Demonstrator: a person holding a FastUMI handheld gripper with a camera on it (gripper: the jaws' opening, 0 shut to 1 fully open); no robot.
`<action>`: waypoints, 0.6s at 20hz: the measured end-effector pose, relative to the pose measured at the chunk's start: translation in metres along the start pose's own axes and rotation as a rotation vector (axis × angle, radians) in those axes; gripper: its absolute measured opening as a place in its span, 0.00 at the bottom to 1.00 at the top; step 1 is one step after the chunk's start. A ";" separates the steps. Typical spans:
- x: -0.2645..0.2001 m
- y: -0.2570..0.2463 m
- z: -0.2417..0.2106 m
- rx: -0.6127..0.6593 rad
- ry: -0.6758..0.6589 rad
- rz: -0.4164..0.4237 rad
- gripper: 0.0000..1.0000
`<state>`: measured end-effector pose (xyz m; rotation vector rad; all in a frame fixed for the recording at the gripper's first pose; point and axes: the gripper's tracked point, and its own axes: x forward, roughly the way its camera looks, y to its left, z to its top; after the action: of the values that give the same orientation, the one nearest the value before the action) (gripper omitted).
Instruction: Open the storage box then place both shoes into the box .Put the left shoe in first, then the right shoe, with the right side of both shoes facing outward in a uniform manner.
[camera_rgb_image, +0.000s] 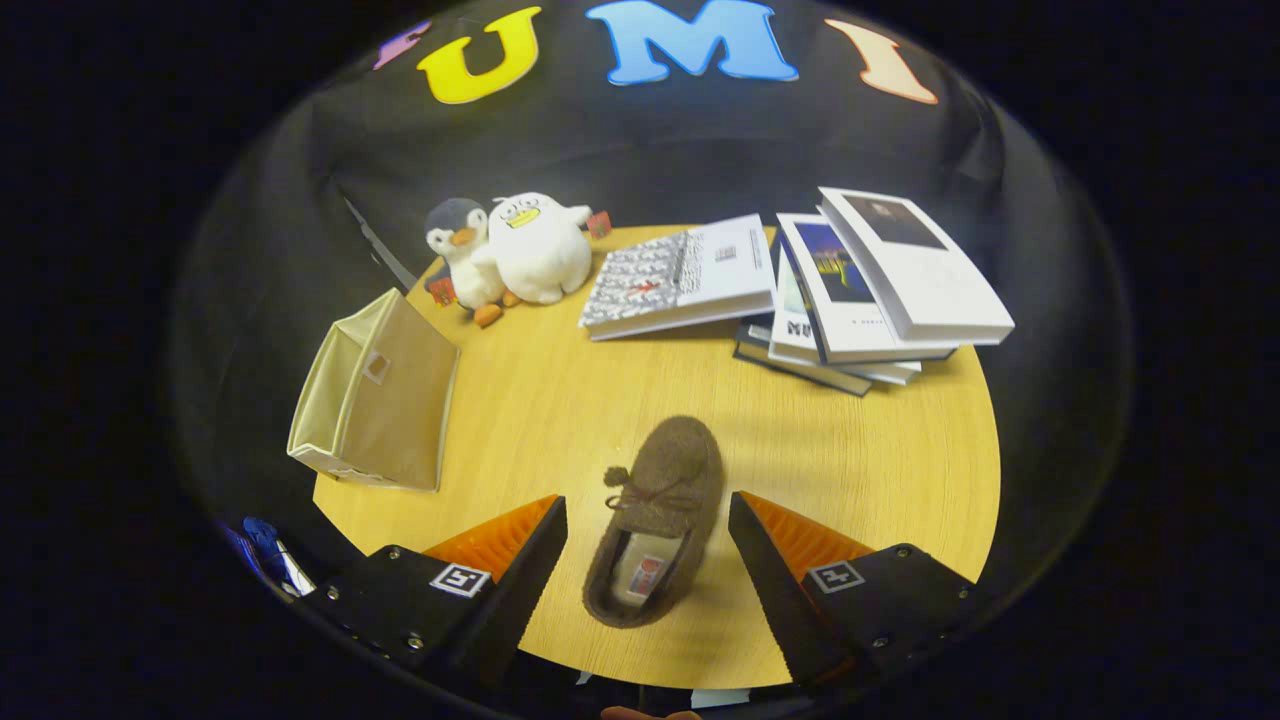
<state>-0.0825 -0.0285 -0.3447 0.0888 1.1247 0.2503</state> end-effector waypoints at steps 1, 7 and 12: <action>0.006 -0.003 -0.011 0.022 0.026 0.002 1.00; 0.033 -0.021 -0.048 0.060 0.128 -0.016 1.00; 0.057 -0.032 -0.060 0.088 0.205 -0.034 1.00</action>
<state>-0.1080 -0.0488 -0.4271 0.1237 1.3405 0.1823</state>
